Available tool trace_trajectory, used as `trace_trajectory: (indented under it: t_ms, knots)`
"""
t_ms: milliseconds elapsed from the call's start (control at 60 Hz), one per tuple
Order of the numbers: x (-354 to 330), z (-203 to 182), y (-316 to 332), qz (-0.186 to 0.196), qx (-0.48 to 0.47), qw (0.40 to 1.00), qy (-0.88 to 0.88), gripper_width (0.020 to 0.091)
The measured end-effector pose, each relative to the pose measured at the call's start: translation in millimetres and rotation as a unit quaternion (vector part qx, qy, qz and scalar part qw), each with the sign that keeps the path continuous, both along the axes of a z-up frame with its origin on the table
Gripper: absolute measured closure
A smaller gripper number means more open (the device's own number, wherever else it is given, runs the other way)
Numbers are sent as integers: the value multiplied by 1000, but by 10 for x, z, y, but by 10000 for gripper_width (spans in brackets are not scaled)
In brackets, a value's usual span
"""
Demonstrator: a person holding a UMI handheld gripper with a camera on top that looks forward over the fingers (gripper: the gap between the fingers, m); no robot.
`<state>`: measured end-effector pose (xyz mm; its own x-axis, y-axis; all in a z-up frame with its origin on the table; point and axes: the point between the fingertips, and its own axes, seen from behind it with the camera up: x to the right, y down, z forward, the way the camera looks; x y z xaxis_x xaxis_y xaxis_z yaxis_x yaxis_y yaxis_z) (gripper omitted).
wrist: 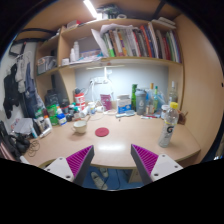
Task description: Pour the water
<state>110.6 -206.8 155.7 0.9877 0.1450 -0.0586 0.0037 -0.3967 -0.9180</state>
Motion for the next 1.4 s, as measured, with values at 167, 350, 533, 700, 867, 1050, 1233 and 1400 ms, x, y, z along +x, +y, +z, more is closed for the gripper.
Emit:
trace_trajectory:
  t_ms: [167, 350, 533, 700, 867, 1050, 1233, 1400]
  knots:
    - [913, -206, 450, -53, 14, 998, -7, 271]
    - [1989, -397, 1131, -94, 43, 994, -23, 271]
    - [2510, -765, 1690, -109, 36, 993, -6, 271]
    - [2525, -969, 2122, -83, 48, 995, 7, 269]
    - [2682, -947, 2550, -86, 86, 992, -22, 301]
    - [2751, -969, 2711, -102, 86, 991, -20, 539]
    - [2587, -1012, 2755, -101, 45, 993, -29, 600]
    - [2152, -508, 2774, -73, 45, 994, -74, 609]
